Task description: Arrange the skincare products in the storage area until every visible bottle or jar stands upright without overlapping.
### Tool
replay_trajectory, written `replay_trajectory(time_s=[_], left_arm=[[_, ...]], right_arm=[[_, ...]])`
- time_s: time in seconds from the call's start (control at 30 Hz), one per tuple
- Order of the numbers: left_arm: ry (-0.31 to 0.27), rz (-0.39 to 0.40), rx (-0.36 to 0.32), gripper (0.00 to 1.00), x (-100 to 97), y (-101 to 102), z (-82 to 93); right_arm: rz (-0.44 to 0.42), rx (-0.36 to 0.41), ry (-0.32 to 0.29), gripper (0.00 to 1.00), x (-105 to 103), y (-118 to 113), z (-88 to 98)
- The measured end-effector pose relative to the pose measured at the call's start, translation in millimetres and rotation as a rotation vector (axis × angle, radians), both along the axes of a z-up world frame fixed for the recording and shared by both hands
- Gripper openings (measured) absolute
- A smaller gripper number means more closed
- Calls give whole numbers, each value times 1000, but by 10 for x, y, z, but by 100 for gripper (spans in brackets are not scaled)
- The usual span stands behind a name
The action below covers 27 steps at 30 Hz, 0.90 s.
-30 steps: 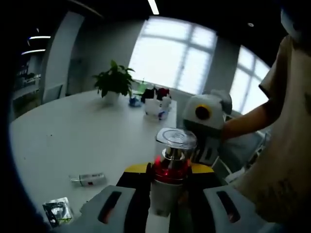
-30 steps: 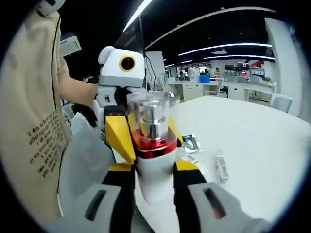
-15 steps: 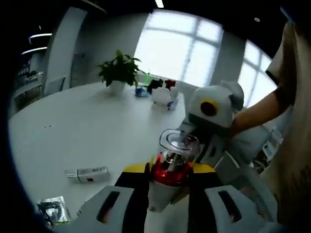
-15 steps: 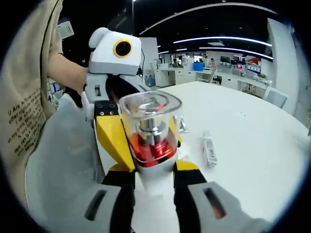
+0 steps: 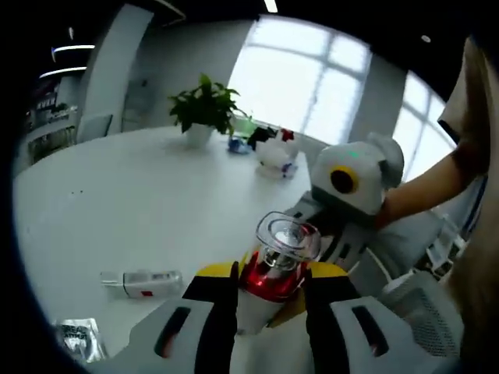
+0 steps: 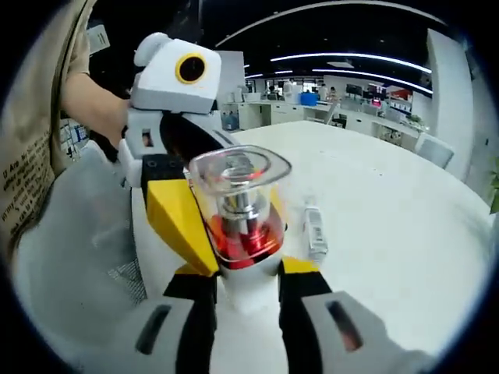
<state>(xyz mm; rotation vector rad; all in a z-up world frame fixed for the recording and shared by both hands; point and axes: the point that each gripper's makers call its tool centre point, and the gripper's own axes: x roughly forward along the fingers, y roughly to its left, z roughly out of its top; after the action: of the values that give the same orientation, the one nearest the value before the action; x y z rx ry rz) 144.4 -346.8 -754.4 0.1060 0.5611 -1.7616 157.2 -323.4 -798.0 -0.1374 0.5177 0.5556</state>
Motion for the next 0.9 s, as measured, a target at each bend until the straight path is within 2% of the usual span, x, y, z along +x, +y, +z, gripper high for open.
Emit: replay_trajectory(time_s=[0.23, 0.53, 0.9], left_arm=[[23, 29, -26, 30, 178, -151, 22], [50, 49, -44, 30, 466, -359, 31], [31, 55, -45, 30, 766, -550, 21]], right_arm=[[15, -8, -15, 30, 183, -161, 12], [-1, 58, -24, 30, 448, -349, 20], [-11, 71, -39, 30, 762, -519, 28]])
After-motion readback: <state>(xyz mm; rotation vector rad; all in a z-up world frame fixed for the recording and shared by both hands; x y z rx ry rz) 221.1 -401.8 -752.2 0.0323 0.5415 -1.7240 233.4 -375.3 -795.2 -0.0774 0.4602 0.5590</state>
